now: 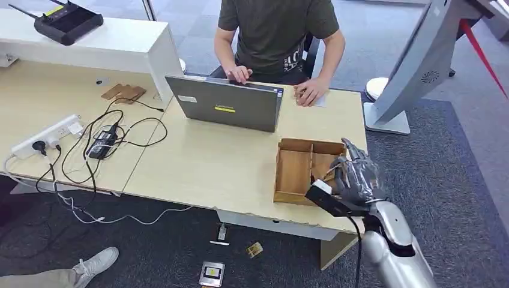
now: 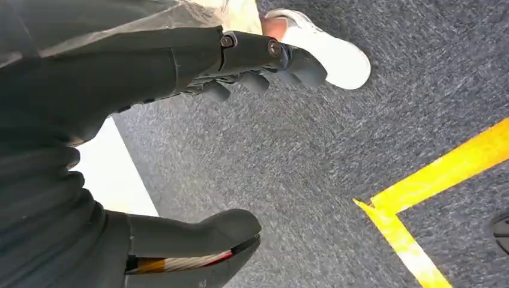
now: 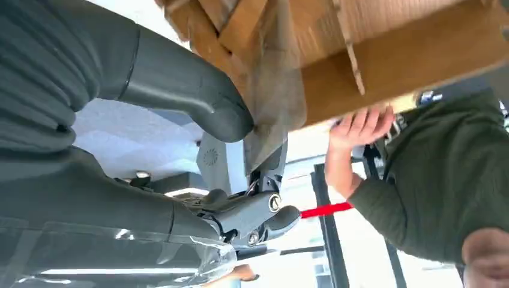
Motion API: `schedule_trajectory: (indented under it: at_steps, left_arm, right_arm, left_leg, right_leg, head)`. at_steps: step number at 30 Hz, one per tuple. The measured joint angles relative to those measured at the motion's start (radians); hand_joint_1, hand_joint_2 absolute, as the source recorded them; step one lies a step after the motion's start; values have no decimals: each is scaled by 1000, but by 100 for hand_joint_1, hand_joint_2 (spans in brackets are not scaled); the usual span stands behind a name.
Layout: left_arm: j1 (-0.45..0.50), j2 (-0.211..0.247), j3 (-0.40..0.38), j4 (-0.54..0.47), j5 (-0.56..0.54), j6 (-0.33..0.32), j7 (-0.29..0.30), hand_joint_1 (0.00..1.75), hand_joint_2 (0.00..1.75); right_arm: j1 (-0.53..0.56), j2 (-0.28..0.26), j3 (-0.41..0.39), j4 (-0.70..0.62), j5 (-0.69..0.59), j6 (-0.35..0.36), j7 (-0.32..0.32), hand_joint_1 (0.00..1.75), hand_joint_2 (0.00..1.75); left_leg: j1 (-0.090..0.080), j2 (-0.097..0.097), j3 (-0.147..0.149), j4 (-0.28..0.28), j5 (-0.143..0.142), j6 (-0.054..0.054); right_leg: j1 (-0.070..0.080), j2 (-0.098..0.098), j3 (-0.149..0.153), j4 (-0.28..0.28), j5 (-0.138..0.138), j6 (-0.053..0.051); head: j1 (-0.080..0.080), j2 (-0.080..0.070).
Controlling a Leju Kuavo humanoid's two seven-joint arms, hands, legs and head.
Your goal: Pass the card to the sensor for recognition and then transmit it.
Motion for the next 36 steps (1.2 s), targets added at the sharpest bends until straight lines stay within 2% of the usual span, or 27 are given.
schedule_trajectory:
  at_steps: [6, 10, 13, 17, 20, 23, 25, 28, 31, 34, 36]
  left_arm:
    - [0, -1, 0, 0, -7, 0, -10, 0, 175]
    - [-1, -4, 0, 0, -28, 0, -30, 0, 175]
    - [-7, -7, 0, 0, -46, -3, -40, 0, 175]
    - [-33, -16, -3, 0, -73, -23, -40, 0, 175]
    - [-54, -22, -8, 0, -82, -33, -31, 0, 175]
    - [-60, -27, -11, 0, -84, -33, -31, 0, 175]
    - [-62, -30, -14, 0, -102, -34, -34, 0, 175]
    - [-84, -36, -35, 0, -127, -45, -19, 0, 175]
    - [-100, -43, -43, 0, -136, -52, -10, 0, 175]
    - [-108, -48, -50, 0, -149, -57, 0, 0, 175]
    - [-113, -48, -56, 0, -153, -60, 2, 0, 175]
  right_arm:
    - [-6, 11, -26, -26, -94, 29, -34, 175, 175]
    - [-81, 46, -37, -22, -160, 29, -104, 175, 175]
    - [-204, 88, -38, 24, -196, -13, -174, 175, 175]
    - [-450, 165, -41, 223, -236, -113, -282, 175, 175]
    - [-654, 229, -45, 424, -253, -130, -305, 175, 175]
    - [-733, 265, -48, 520, -254, -144, -319, 175, 175]
    - [-769, 289, -48, 601, -239, -142, -297, 175, 175]
    - [-879, 318, -48, 735, -218, -110, -229, 175, 175]
    - [-930, 338, -47, 794, -195, -74, -183, 175, 175]
    - [-946, 358, -45, 839, -162, 0, -111, 175, 175]
    - [-974, 372, -44, 873, -155, 29, -85, 175, 175]
  left_leg:
    - [0, 0, -1, 0, 0, 0]
    - [0, 1, -2, 0, 1, -1]
    - [0, 1, -2, 0, 2, -2]
    - [0, 0, -7, 0, 6, -3]
    - [0, 0, -12, 0, 9, -4]
    - [2, 0, -11, 0, 8, -4]
    - [2, 0, -12, 0, 8, -4]
    - [1, 0, -17, 0, 9, -4]
    - [2, 0, -15, 0, 9, -4]
    - [2, 0, -16, 0, 9, -4]
    - [2, 0, -16, 0, 9, -4]
  right_leg:
    - [0, 0, 0, 0, 0, 0]
    - [0, 1, -2, 1, 1, -1]
    - [0, 1, -3, 2, 1, -1]
    - [0, 0, -7, 3, 4, -3]
    - [0, 0, -14, 4, 7, -4]
    - [2, 0, -12, 4, 6, -4]
    - [2, 0, -13, 4, 7, -4]
    - [1, 0, -18, 4, 7, -4]
    - [2, 0, -16, 4, 7, -4]
    - [2, 0, -17, 4, 7, -4]
    - [2, 0, -18, 4, 8, -4]
  head:
    - [0, 0]
    - [0, 0]
    - [0, 0]
    - [1, 0]
    - [0, 0]
    - [0, 0]
    - [0, 0]
    - [0, 0]
    - [0, 0]
    - [0, 0]
    - [0, 0]
